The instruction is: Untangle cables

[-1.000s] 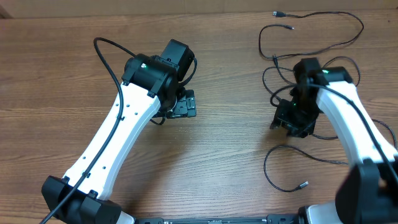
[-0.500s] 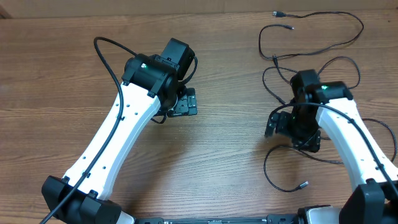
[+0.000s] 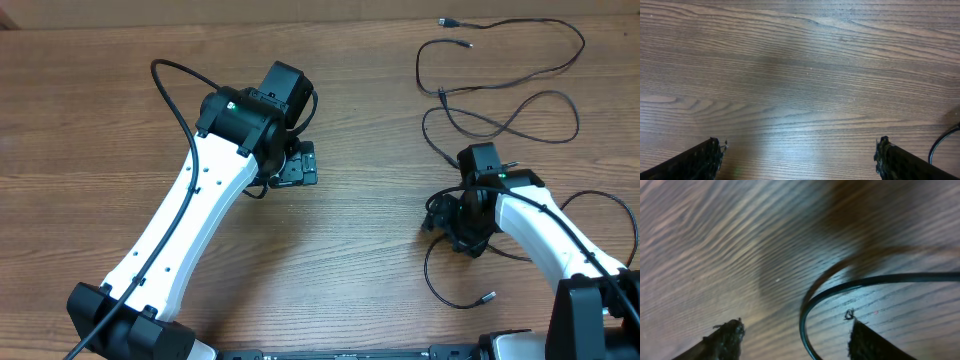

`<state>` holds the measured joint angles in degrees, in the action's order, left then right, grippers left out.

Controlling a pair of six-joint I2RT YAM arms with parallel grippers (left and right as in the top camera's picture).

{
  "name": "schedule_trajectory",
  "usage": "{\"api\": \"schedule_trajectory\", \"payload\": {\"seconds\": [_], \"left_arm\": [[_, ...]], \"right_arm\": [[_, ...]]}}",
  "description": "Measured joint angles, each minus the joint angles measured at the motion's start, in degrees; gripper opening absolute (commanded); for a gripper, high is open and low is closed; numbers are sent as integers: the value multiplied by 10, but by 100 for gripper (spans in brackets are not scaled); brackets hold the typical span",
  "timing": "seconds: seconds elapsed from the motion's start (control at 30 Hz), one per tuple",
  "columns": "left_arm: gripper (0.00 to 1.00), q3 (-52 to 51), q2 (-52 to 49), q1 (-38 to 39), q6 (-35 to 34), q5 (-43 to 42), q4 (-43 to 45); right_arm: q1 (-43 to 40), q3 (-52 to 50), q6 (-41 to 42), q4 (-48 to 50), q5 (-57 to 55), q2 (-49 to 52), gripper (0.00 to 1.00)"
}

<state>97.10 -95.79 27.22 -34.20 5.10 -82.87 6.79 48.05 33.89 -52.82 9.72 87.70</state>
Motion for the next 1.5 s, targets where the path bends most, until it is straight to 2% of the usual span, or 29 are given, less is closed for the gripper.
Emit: {"api": "schedule_trajectory", "payload": {"seconds": [0.17,0.47,0.6,0.93,1.17,1.5], "left_arm": [[100,0,0,0,0,0,3],[100,0,0,0,0,0,7],[99,0,0,0,0,0,7],[100,0,0,0,0,-1,7],[99,0,0,0,0,-2,6],[100,0,0,0,0,-1,2]], "right_arm": [[0,-21,33,34,-16,0,56],[1,-31,58,49,-42,0,50],[1,-49,69,63,-47,0,45],[1,-57,79,89,-51,0,4],[1,-39,81,59,-46,0,4],[1,81,81,12,-42,0,4]]}}
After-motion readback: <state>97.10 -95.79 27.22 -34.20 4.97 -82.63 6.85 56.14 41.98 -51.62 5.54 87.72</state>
